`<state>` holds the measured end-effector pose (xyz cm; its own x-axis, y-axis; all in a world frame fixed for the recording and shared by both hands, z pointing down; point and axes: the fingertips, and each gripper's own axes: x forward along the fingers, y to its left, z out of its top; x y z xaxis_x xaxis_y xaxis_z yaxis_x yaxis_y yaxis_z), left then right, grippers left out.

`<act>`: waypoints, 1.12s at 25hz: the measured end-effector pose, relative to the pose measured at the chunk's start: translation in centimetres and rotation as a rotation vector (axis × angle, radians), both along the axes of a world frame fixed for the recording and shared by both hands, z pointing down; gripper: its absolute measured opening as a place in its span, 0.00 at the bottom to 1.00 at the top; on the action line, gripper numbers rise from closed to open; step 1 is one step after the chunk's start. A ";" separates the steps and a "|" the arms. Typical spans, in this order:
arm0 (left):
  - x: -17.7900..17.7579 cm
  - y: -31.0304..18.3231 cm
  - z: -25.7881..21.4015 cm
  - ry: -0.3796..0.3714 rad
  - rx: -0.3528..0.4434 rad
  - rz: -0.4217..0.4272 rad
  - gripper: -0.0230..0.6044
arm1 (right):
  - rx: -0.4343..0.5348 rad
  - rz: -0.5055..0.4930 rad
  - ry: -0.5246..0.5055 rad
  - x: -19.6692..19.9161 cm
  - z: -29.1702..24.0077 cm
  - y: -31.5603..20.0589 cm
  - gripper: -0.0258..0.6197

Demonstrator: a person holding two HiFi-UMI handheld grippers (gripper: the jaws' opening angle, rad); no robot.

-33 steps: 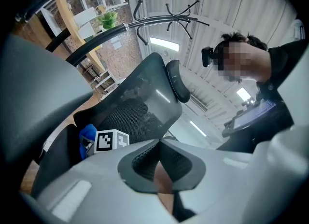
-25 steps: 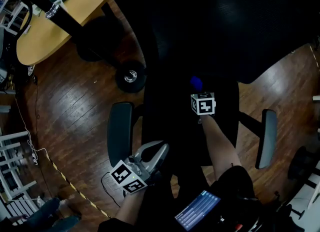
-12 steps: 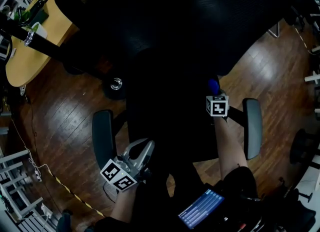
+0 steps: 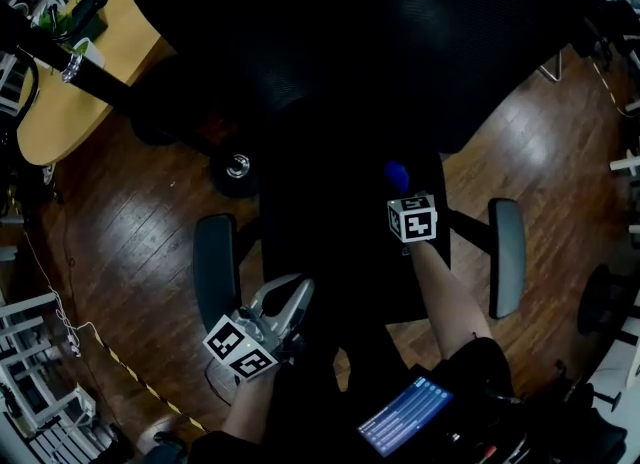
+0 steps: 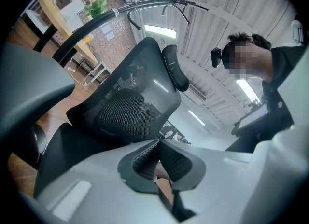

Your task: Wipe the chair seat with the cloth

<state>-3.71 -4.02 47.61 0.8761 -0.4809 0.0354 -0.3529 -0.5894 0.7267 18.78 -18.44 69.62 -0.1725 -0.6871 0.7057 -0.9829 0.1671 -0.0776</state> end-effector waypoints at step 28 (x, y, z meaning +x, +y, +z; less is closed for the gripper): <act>-2.4 0.5 0.0 -0.009 0.015 -0.016 0.04 | -0.112 -0.044 -0.051 -10.0 4.5 4.1 0.10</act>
